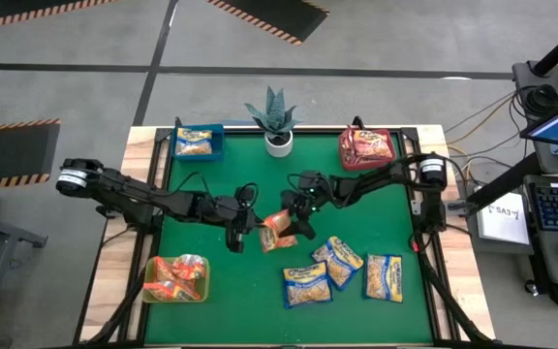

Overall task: Sort Maruchan noodles
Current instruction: Put the orange noodle pack into the yellow bin

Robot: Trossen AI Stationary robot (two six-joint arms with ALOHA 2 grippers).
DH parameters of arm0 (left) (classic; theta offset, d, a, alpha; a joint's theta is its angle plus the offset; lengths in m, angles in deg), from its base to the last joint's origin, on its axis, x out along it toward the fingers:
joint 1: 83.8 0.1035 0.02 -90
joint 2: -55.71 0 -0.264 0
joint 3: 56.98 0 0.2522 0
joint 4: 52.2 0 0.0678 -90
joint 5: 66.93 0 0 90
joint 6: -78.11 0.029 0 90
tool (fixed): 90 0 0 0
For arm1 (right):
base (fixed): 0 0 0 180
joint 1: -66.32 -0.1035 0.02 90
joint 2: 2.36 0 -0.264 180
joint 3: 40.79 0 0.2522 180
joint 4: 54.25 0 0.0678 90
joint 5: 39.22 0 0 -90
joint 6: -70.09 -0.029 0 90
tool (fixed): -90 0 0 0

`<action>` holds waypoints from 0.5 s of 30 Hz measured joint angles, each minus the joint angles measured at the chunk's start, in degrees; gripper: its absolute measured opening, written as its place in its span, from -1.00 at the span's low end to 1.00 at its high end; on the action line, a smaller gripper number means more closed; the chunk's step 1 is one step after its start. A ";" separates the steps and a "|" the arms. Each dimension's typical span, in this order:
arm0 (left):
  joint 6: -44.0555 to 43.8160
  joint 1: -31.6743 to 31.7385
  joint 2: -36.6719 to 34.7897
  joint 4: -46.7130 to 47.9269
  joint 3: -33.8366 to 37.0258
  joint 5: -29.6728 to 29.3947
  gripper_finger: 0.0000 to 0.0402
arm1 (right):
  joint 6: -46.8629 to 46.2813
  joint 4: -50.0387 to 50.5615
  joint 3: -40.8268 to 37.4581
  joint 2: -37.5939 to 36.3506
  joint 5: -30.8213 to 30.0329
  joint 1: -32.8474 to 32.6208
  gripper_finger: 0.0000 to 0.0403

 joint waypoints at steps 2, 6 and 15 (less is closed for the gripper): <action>0.00 0.02 0.00 0.07 0.00 -0.08 -1.00 | -0.10 0.10 1.64 0.82 1.48 0.02 0.25; -0.28 0.01 -0.02 0.22 0.00 -0.12 -1.00 | -0.33 0.52 3.36 1.40 3.03 0.04 0.05; -1.43 -0.13 -0.07 0.05 -0.07 -0.09 -0.98 | -0.54 0.77 3.91 1.27 3.51 0.04 -0.54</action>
